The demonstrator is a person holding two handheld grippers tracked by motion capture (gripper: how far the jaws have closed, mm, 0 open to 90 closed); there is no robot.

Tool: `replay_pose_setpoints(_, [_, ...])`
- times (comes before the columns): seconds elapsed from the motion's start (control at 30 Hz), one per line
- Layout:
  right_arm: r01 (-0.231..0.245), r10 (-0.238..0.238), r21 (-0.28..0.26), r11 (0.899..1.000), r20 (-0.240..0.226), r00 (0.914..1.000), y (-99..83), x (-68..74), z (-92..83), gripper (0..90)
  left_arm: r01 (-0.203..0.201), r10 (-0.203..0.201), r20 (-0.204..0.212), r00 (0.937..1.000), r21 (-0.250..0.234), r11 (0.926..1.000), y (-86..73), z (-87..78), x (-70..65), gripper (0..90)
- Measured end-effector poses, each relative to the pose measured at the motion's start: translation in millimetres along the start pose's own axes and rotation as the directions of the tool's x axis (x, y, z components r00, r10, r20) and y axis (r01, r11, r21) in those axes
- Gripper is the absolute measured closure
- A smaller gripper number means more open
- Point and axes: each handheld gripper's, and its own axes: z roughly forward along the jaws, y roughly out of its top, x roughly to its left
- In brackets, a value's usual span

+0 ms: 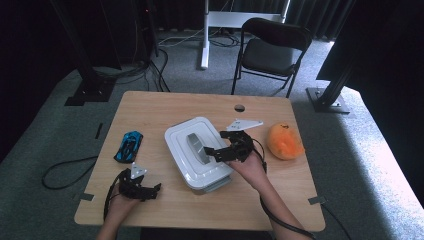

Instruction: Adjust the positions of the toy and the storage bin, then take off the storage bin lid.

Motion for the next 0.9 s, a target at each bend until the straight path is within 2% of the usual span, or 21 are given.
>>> replay_pose_setpoints(0.13, [0.001, -0.001, 0.02, 1.0, 0.003, 1.0, 3.5, 3.0, 6.3, 11.8, 0.007, -0.007, -0.01, 0.9999, -0.001, 1.0, -0.5, -0.3, 0.8, 1.1])
replay_pose_setpoints(0.33, [-0.008, 0.008, 0.09, 0.996, -0.003, 1.0, 7.0, 6.9, 24.2, 11.9, 0.018, -0.018, -0.019, 0.9997, 0.0, 0.9998, -0.9, -0.8, 1.9, 1.2])
replay_pose_setpoints(0.57, [0.003, -0.001, 0.11, 0.994, -0.012, 0.9999, 8.0, 12.9, 33.1, 13.1, 0.02, -0.02, -0.021, 0.9996, -0.001, 0.9998, -0.9, -0.7, 2.0, 1.1])
replay_pose_setpoints(0.67, [0.006, -0.005, 0.119, 0.993, -0.008, 1.0, 8.7, 15.4, 35.8, 13.5, 0.02, -0.02, -0.022, 0.9996, 0.0, 0.9998, -0.9, -0.8, 2.0, 1.1])
replay_pose_setpoints(0.77, [0.022, -0.025, 0.135, 0.991, 0.021, 0.9995, 8.1, 19.0, 38.5, 14.4, 0.02, -0.02, -0.022, 0.9996, -0.001, 0.9998, -0.9, -0.8, 1.9, 1.1])
replay_pose_setpoints(0.9, [0.015, -0.02, 0.147, 0.989, 0.038, 0.9991, 7.4, 21.3, 41.6, 18.1, 0.021, -0.021, -0.022, 0.9995, 0.0, 0.9998, -0.9, -0.8, 1.8, 1.1])
